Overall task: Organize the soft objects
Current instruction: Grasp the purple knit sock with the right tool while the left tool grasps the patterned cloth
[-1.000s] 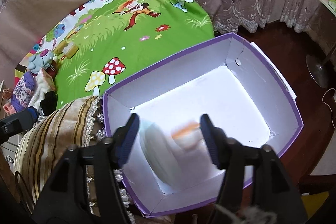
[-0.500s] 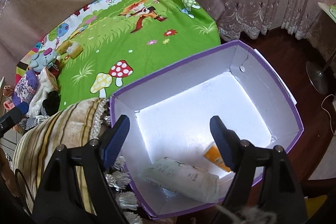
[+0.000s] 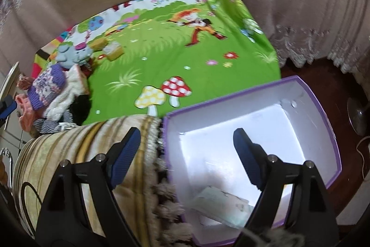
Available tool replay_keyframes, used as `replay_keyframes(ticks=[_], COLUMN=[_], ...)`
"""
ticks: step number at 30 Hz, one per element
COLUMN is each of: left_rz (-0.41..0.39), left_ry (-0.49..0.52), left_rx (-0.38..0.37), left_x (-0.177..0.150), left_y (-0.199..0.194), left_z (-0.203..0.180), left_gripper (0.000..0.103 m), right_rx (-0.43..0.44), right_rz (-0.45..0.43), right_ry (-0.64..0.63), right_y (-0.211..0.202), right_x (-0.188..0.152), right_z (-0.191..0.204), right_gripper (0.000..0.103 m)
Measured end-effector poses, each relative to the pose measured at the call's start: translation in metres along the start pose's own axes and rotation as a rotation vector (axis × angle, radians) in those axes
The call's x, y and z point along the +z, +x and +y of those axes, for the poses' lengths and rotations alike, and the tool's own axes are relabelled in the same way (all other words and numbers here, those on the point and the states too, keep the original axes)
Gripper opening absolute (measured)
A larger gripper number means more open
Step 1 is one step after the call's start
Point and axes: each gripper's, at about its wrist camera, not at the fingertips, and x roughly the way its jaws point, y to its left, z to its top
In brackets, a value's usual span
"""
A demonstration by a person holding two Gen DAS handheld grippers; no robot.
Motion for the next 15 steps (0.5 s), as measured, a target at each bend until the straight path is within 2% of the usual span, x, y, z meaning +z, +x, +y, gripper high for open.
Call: replay_keyframes(ticks=[4,5,9,13,15], left_rz=[-0.029,-0.022,-0.004,0.043,0.064], left_ry=[0.005,0.019,0.075,0.141,0.142], left_rx=[0.076,0.091,0.173,0.191,0.193], left_x=[0.017,0.021,0.035,0.047,0.051], left_y=[-0.002,0.001,0.021,0.047,0.055], left_z=[0.024,0.027,0.033,0.035,0.04], left_gripper=[0.056,0.059,0.061,0.061,0.059], right_rx=[0.023,0.031,0.065,0.11,0.134], right_rz=[0.002,0.004,0.0,-0.008,-0.008], right_ry=[-0.05,-0.064,-0.135,-0.217,-0.255], right_y=[0.003,0.005,0.008,0.011,0.013], right_x=[0.011,0.014,0.025,0.035,0.038], right_z=[0.024,0.031,0.063,0.098,0.113], right_gripper=[0.085,0.085,0.087,0.091,0.092])
